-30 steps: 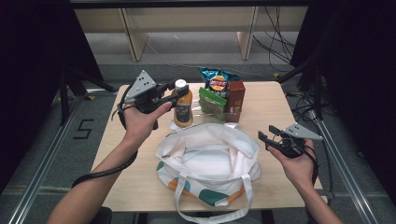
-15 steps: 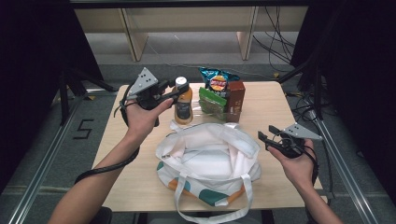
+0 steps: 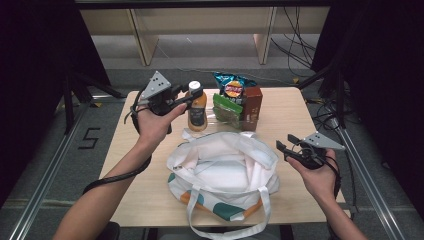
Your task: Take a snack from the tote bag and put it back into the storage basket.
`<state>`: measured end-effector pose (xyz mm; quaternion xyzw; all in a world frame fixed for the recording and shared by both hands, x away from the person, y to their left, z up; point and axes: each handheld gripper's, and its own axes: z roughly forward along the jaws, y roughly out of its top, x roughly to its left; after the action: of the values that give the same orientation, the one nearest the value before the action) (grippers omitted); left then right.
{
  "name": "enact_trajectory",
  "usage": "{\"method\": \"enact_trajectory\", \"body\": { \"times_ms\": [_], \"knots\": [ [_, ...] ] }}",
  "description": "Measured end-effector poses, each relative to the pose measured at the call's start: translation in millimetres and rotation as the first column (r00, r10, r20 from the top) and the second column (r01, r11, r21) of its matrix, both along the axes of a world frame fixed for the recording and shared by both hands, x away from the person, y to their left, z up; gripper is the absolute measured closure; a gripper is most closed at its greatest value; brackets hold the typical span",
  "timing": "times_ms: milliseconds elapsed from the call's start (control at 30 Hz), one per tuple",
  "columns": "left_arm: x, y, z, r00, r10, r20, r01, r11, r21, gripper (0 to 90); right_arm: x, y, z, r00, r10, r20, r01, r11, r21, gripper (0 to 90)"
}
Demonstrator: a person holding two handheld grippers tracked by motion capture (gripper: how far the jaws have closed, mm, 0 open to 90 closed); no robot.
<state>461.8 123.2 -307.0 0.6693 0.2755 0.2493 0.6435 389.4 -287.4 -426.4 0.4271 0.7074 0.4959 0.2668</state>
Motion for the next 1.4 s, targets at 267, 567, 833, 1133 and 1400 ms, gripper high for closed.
{"method": "enact_trajectory", "body": {
  "times_ms": [267, 567, 833, 1133, 1400],
  "knots": [
    [4.8, -1.2, -1.2, 0.9999, 0.010, -0.003, -0.010, 0.9999, 0.006, 58.5, 0.3, 0.6, -0.9, 0.9998, -0.013, 0.017, 0.013, 1.000, 0.008, 47.9],
    [10.2, -3.3, -2.4, 0.9999, 0.016, -0.004, -0.016, 0.9998, 0.011, 58.5, -2.0, 1.9, -0.1, 0.9997, -0.020, -0.017, 0.020, 1.000, 0.017, 47.9],
    [15.5, -3.8, -4.1, 0.9996, 0.027, -0.007, -0.027, 0.9995, 0.018, 58.5, -1.2, 1.7, -1.1, 0.9998, -0.022, -0.001, 0.022, 1.000, 0.012, 47.9],
    [23.1, -3.0, -7.9, 0.9989, 0.044, -0.013, -0.044, 0.9988, 0.020, 58.5, -0.6, 1.5, -1.5, 0.9998, -0.018, 0.004, 0.018, 1.000, 0.008, 48.0],
    [29.0, -2.4, -12.3, 0.9985, 0.052, -0.014, -0.052, 0.9984, 0.024, 58.4, 1.6, -0.4, -1.5, 0.9999, 0.012, 0.008, -0.012, 1.000, -0.003, 47.9]
  ]
}}
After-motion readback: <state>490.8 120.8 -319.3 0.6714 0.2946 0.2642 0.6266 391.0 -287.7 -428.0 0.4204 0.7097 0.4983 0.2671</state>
